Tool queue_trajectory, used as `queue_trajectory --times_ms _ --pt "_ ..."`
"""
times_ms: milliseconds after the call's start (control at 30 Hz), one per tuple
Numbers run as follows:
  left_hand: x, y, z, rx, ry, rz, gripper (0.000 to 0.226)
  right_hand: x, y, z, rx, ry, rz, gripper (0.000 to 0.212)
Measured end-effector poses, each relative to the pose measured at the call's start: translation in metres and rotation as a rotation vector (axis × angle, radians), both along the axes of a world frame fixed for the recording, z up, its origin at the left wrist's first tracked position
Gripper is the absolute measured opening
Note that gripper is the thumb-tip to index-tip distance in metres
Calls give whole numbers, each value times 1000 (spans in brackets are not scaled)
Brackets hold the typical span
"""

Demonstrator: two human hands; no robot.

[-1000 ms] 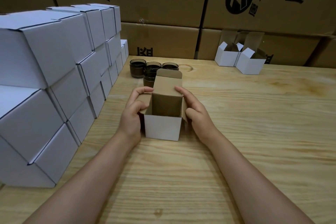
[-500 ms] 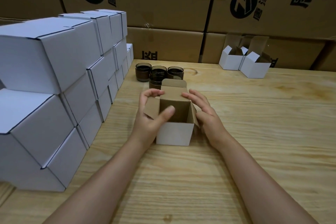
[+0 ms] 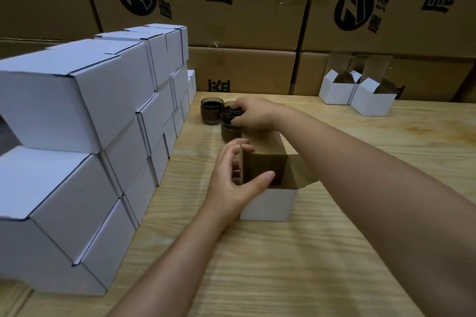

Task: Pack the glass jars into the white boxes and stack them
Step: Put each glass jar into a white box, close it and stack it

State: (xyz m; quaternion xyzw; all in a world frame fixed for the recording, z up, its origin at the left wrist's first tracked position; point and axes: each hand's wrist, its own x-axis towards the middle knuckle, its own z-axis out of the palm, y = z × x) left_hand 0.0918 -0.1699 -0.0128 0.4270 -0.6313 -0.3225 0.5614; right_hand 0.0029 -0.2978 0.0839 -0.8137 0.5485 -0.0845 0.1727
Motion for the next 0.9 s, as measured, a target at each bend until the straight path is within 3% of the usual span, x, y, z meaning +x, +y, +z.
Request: queue_trajectory --times_ms 133,233,367,633,900 --pt "0 -1 -2 27 5 -12 61 15 -16 -23 29 118 -48 49" --pt "-1 -2 -1 40 11 -18 63 15 -21 -37 -69 33 -109 43" --pt "-1 -2 -1 63 33 -48 66 10 -22 -37 -8 -111 -121 17" --pt "0 -4 -4 83 22 -31 68 -8 5 8 -8 -554 -184 16" --pt "0 -1 0 128 43 3 73 -58 75 43 28 -627 -122 21"
